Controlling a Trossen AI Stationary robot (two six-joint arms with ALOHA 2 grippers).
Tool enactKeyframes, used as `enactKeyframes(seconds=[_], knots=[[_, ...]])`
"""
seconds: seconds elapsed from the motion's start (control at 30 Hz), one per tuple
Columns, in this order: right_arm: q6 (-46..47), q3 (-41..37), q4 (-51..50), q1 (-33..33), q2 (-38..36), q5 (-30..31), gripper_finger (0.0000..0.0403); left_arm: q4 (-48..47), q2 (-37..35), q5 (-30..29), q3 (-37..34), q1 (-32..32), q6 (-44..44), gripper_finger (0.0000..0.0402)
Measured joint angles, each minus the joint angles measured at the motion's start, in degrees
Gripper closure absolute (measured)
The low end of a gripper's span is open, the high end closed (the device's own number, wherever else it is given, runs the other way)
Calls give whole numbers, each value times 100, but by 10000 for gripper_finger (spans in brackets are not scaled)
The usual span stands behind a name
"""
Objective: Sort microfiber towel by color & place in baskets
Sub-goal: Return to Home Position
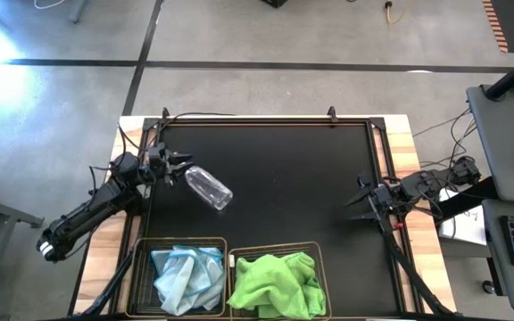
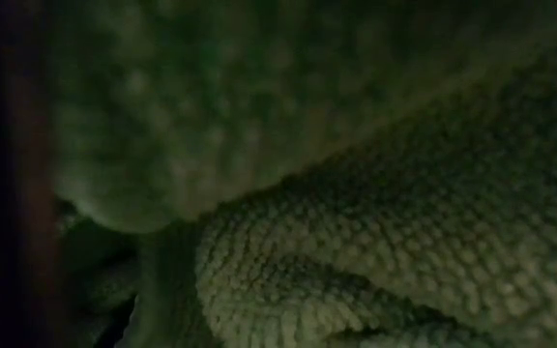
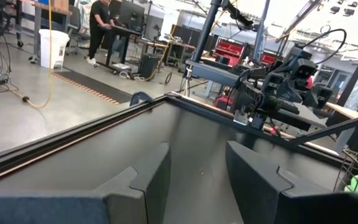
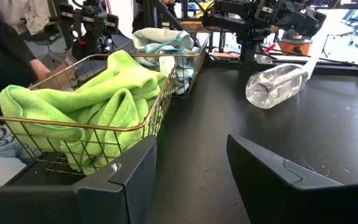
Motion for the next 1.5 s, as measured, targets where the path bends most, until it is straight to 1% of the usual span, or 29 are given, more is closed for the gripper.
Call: enactKeyframes(seconds=[0.87,1.5], knots=[[2,0,2,-1,0,1,211,1,275,2,54,0,0,263],[2,0,1,-1,0,0,211,11,285,0,66,0,0,263]])
